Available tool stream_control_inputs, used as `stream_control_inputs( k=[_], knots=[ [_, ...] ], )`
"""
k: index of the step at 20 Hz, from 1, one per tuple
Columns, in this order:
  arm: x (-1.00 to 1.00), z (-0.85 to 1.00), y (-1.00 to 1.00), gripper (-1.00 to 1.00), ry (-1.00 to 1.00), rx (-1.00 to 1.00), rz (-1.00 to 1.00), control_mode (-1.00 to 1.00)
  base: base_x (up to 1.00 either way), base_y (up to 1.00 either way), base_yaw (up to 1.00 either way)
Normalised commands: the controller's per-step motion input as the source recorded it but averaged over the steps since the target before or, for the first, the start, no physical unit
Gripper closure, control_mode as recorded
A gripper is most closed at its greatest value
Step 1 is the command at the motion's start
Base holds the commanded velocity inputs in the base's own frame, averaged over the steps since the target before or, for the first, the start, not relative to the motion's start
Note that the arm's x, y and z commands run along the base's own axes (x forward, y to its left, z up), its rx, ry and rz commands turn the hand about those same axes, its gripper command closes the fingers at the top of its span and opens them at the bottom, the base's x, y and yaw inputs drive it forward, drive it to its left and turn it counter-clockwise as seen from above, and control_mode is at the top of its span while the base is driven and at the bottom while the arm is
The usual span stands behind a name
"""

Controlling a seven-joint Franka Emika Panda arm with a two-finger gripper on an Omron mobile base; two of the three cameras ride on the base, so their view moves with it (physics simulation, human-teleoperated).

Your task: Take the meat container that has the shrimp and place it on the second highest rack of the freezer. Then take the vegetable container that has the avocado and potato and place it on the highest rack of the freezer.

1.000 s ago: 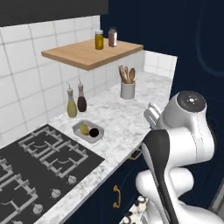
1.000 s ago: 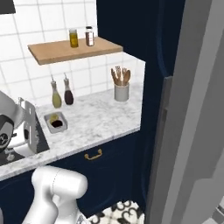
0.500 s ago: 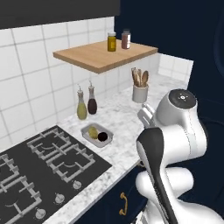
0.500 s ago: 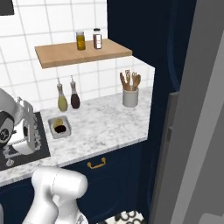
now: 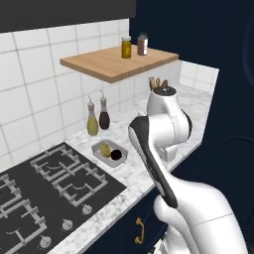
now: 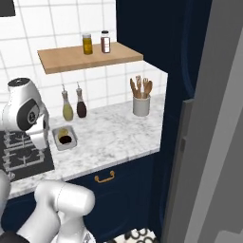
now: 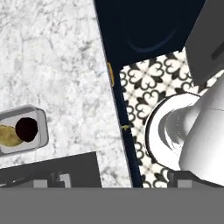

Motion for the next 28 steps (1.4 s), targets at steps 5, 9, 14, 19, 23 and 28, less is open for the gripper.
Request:
stream_control_inputs(
  k=[5,9,14,19,23,28],
  knots=[
    [0.59,-0.73,-0.02,-1.0,-0.02,-0.01,0.02,-1.0,0.0,0.0,0.0],
    [0.63,-0.9,0.3,-1.0,0.02,0.0,0.08,-1.0,0.0,0.0,0.0],
    [0.72,-0.64,0.14,-1.0,0.1,0.01,0.18,-1.0,0.0,0.0,0.0],
    [0.9,-0.44,0.08,-1.0,0.13,0.0,0.22,-1.0,0.0,0.0,0.0],
    [0.9,-0.42,0.19,-1.0,0.09,0.0,0.2,-1.0,0.0,0.0,0.0],
    [0.8,-0.31,0.41,-1.0,0.05,0.0,0.1,-1.0,0.0,0.0,0.0]
  ],
)
